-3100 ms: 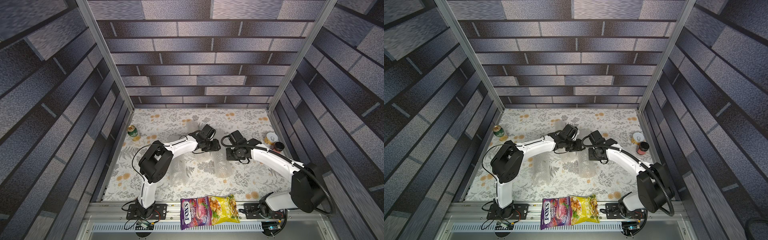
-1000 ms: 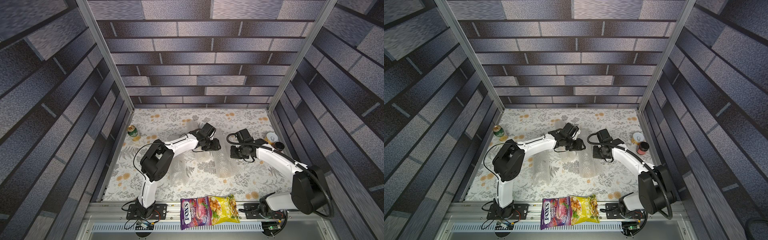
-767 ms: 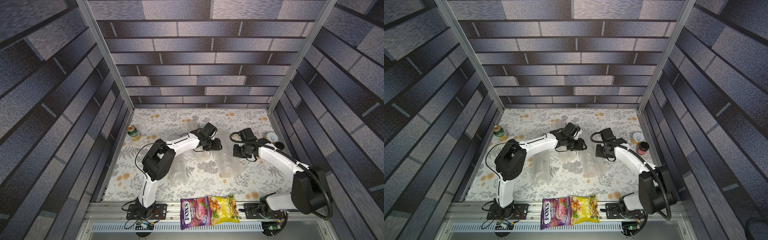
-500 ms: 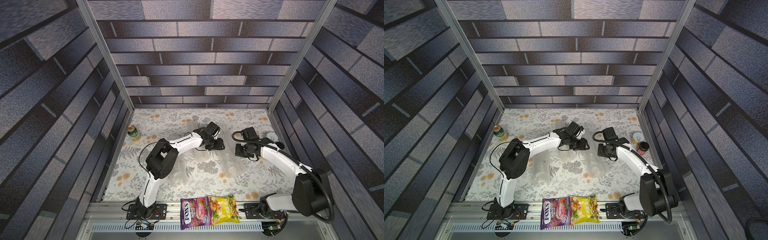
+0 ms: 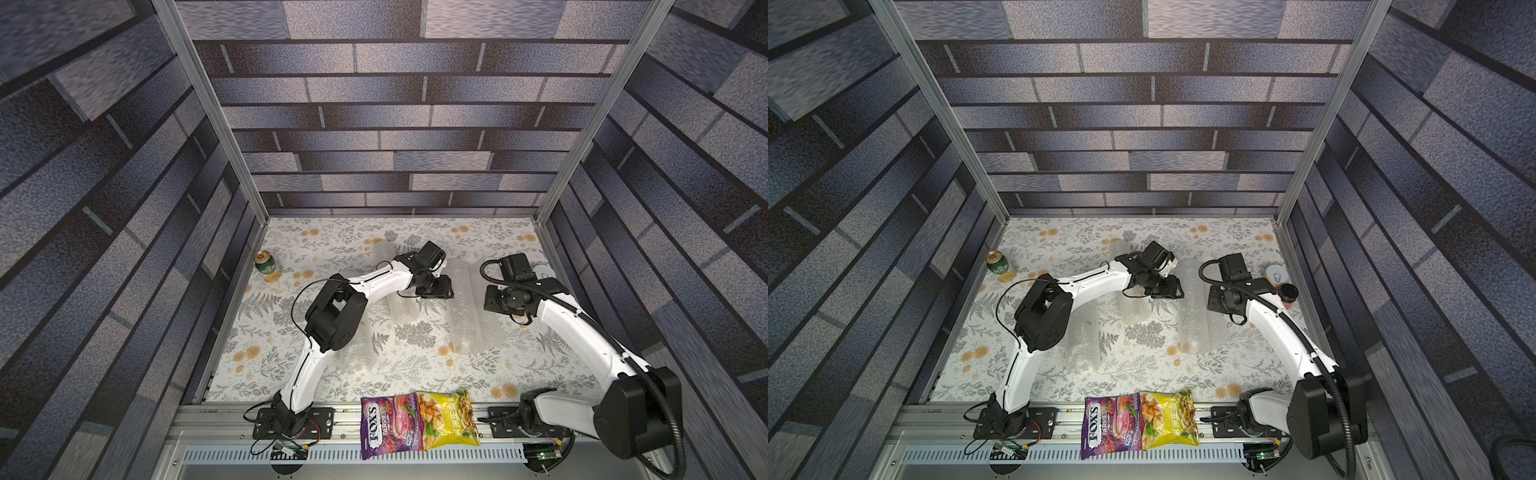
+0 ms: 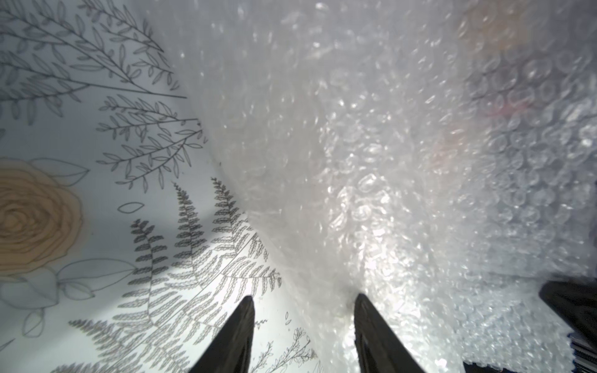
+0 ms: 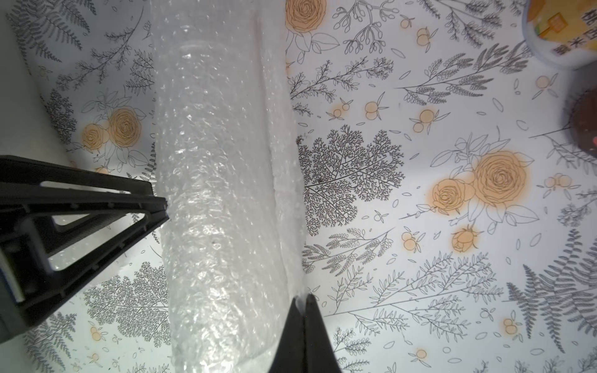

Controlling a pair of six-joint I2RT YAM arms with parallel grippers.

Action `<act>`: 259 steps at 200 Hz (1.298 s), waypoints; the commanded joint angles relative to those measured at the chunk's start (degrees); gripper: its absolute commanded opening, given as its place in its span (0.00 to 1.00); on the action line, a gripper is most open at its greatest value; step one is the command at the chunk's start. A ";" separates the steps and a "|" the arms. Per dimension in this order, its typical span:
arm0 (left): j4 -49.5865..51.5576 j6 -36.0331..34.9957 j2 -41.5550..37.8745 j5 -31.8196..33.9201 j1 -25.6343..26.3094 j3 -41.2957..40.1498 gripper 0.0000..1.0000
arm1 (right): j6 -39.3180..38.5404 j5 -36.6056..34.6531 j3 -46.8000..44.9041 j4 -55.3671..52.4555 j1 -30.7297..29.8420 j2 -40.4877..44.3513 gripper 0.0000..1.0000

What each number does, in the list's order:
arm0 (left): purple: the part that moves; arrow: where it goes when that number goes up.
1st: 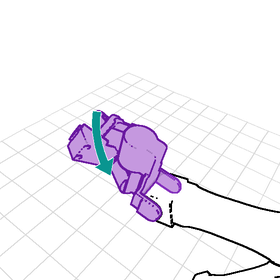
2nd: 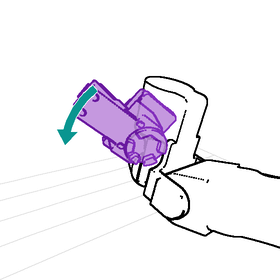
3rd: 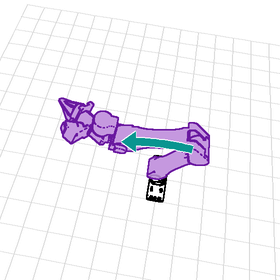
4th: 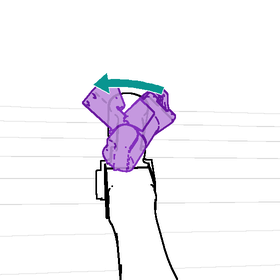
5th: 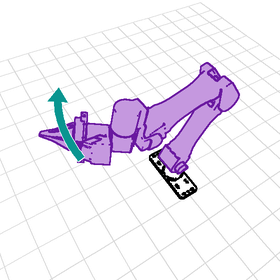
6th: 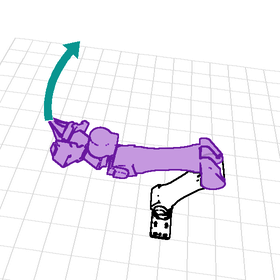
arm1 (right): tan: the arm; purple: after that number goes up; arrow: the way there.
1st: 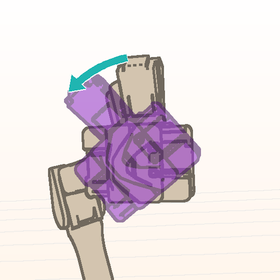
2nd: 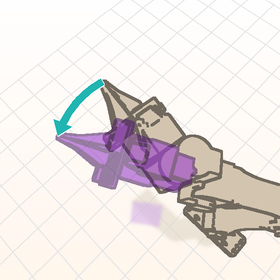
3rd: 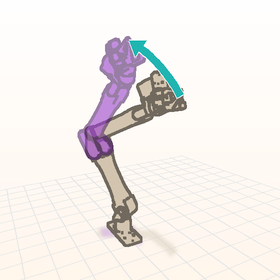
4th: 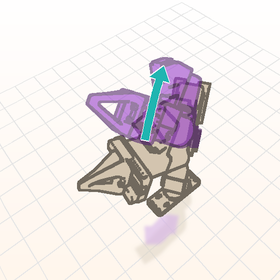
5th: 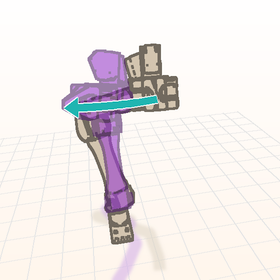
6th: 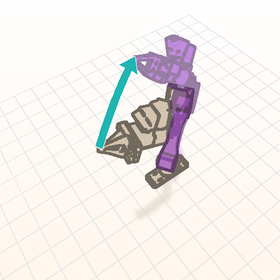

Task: Unwrap the vase from the bubble wrap
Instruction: Unwrap the bubble wrap at the center of the board.

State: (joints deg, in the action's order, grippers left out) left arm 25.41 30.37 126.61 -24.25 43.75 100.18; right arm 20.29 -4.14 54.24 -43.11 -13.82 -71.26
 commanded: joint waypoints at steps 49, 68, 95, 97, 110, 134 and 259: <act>-0.30 -1.18 -8.04 0.17 -2.76 -6.43 0.52 | -2.74 -4.31 2.80 -4.29 2.25 2.23 0.00; -2.16 -0.77 -10.44 -0.29 -3.04 -8.88 0.52 | -3.35 -4.45 2.81 -3.85 3.25 1.42 0.00; -4.87 0.74 -12.44 -0.74 -3.30 -11.93 0.52 | -3.99 -4.23 3.15 -2.91 4.22 -0.03 0.00; -5.14 0.92 -12.55 -0.72 -3.31 -12.18 0.52 | -4.02 -4.17 3.11 -2.82 4.28 -0.13 0.00; -6.55 1.68 -13.43 -0.79 -3.24 -13.43 0.52 | -4.20 -4.41 3.20 -2.43 4.55 -0.66 0.00; -8.39 2.84 -13.47 -2.02 -3.05 -14.40 0.52 | -4.77 -5.08 3.25 -2.15 5.16 -1.41 0.00; -5.90 1.71 -9.14 -2.56 -2.26 -12.55 0.52 | -5.95 -4.32 4.56 -1.44 11.58 -3.01 0.00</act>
State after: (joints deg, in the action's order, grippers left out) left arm 18.52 32.14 116.75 -25.76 41.08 86.91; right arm 15.27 -7.46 57.21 -44.56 -3.62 -73.93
